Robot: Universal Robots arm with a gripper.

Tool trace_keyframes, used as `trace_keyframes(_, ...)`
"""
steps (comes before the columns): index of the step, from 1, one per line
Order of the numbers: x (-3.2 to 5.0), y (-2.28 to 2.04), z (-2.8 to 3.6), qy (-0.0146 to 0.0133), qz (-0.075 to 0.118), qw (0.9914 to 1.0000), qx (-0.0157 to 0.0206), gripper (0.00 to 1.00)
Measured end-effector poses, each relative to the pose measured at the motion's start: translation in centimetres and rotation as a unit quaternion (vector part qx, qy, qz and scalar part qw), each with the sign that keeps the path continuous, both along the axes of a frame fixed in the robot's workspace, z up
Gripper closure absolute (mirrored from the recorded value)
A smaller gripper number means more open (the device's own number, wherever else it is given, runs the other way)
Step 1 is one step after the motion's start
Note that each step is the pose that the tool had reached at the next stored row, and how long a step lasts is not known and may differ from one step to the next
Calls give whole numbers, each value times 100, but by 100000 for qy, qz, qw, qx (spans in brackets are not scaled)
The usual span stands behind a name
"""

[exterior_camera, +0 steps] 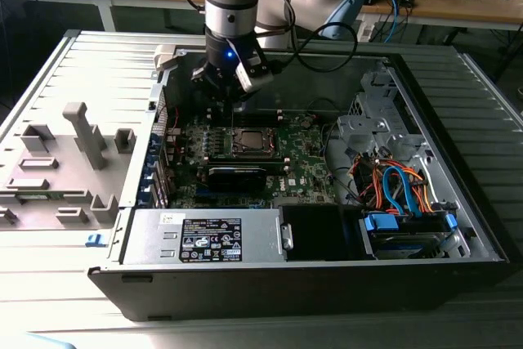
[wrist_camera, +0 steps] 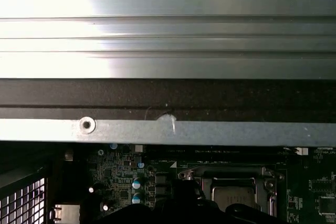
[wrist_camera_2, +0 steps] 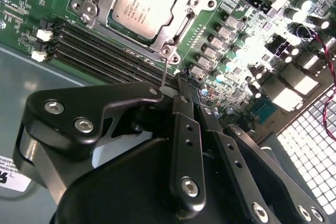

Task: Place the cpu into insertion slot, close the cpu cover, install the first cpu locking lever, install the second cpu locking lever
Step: 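Install the first cpu locking lever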

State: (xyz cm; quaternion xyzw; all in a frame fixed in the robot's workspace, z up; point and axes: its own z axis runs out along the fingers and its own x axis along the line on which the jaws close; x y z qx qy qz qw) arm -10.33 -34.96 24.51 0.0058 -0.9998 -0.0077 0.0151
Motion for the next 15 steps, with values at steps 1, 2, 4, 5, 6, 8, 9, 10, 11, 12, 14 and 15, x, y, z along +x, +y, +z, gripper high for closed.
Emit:
trace_keyframes(1,2,0,-3,-1,-1,100000,1,89)
trace_keyframes(2,3,0,-4,0,-1,100000,1,89)
trace_keyframes(4,4,0,-7,-1,-2,100000,0,89)
trace_keyframes(5,6,0,-10,-2,1,100000,0,89)
trace_keyframes(6,7,0,-13,-2,1,100000,1,89)
trace_keyframes(8,11,0,-17,-1,1,100000,-30,89)
trace_keyframes(9,13,0,-19,-3,0,100000,-57,89)
trace_keyframes(10,15,0,-21,-1,-1,100000,-81,89)
trace_keyframes(11,16,0,-23,-5,-7,100000,-90,89)
trace_keyframes(12,17,0,-26,0,-22,100000,-105,89)
trace_keyframes(14,18,0,-31,-2,-69,100000,-110,89)
trace_keyframes(15,20,0,-32,0,-80,100000,-111,89)
